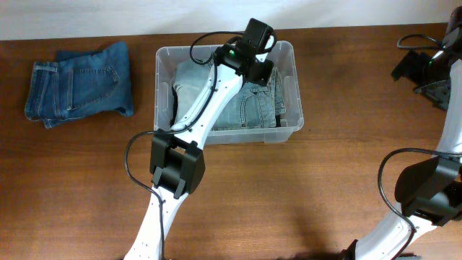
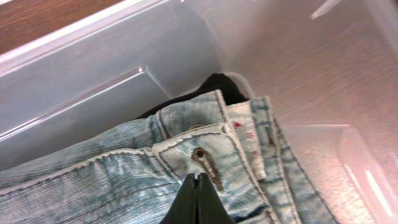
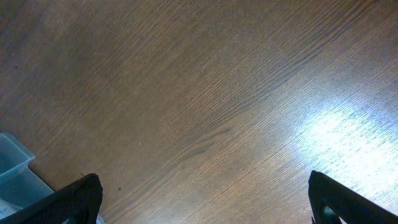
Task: Pack container
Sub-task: 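Push the light-blue jeans down and tuck edges with the left gripper, then raise the left gripper and move it to the dark-blue jeans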
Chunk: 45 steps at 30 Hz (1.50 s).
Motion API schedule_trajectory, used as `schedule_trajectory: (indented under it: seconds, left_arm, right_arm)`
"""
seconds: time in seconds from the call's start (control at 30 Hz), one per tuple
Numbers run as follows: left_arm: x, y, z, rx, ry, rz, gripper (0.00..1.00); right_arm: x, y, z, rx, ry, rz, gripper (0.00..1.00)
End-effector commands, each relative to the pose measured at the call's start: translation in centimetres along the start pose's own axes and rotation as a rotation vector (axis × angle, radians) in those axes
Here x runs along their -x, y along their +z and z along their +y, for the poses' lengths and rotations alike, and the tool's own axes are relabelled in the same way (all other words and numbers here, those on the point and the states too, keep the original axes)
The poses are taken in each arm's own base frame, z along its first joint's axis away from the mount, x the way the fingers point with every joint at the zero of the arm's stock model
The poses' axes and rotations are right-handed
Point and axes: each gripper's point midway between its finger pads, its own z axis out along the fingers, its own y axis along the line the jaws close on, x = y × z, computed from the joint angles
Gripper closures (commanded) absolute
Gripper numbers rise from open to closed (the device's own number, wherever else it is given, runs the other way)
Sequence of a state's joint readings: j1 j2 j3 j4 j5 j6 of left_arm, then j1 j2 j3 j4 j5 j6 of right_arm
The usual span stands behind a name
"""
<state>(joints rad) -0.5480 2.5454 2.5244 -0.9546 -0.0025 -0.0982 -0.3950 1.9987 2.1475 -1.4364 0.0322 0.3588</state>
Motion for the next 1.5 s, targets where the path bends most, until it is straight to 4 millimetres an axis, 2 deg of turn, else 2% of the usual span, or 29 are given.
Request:
schedule_trajectory:
  seconds: [0.0, 0.23, 0.33, 0.5, 0.6, 0.63, 0.77, 0.83, 0.9, 1.0, 1.03, 1.07, 1.1, 1.2, 1.33, 1.47]
  left_arm:
    - [-1.4, 2.0, 1.1, 0.059, -0.009, 0.035, 0.99]
    - [-3.6, 5.8, 1.3, 0.063, -0.007, 0.082, 0.99]
    - [-3.1, 5.8, 1.3, 0.062, -0.007, 0.062, 0.99]
    - [-0.5, 2.6, 1.0, 0.056, -0.009, 0.002, 0.99]
    - [0.8, -0.5, 0.9, 0.053, 0.000, -0.024, 0.99]
    - [1.0, -2.0, 1.1, 0.064, 0.022, -0.025, 0.99]
    - [1.5, -6.1, 3.9, 0.229, 0.022, -0.030, 0.99]
    - [1.3, -8.3, 6.9, 0.399, 0.021, -0.020, 0.99]
    - [0.5, -9.1, 9.3, 0.495, 0.017, 0.014, 0.99]
    - [-1.3, -8.1, 11.7, 0.487, -0.037, 0.082, 0.99]
    - [-2.3, -7.6, 13.4, 0.496, -0.098, 0.102, 0.99]
    - [-2.7, -7.5, 14.3, 0.504, -0.122, 0.110, 0.99]
    - [-3.7, -7.2, 16.3, 0.521, -0.172, 0.133, 0.99]
    - [-6.1, -5.8, 18.9, 0.442, -0.251, 0.200, 0.99]
    - [-7.1, -4.8, 20.6, 0.414, -0.296, 0.207, 0.99]
    - [-7.2, -4.5, 21.1, 0.404, -0.300, 0.201, 0.99]
  right_arm:
    - [-0.2, 0.3, 0.0, -0.002, 0.000, 0.010, 0.02]
    - [-0.2, 0.3, 0.0, -0.002, 0.000, 0.010, 0.01]
    - [-0.2, 0.3, 0.0, -0.002, 0.000, 0.010, 0.01]
    - [-0.2, 0.3, 0.0, -0.002, 0.000, 0.010, 0.01]
    - [-0.2, 0.3, 0.0, -0.002, 0.000, 0.010, 0.02]
    - [-0.2, 0.3, 0.0, -0.002, 0.000, 0.010, 0.02]
    - [-0.2, 0.3, 0.0, -0.002, 0.000, 0.010, 0.02]
    - [-0.2, 0.3, 0.0, -0.002, 0.000, 0.010, 0.02]
    - [-0.2, 0.3, 0.0, -0.002, 0.000, 0.010, 0.01]
    - [-0.2, 0.3, 0.0, -0.002, 0.000, 0.010, 0.01]
    - [-0.2, 0.3, 0.0, -0.002, 0.000, 0.010, 0.01]
    - [-0.2, 0.3, 0.0, -0.002, 0.000, 0.010, 0.01]
    - [-0.2, 0.3, 0.0, -0.002, 0.000, 0.010, 0.02]
    - [-0.2, 0.3, 0.0, -0.002, 0.000, 0.010, 0.01]
    - [-0.2, 0.3, 0.0, -0.002, 0.000, 0.010, 0.01]
    - [-0.2, 0.3, 0.0, -0.002, 0.000, 0.010, 0.02]
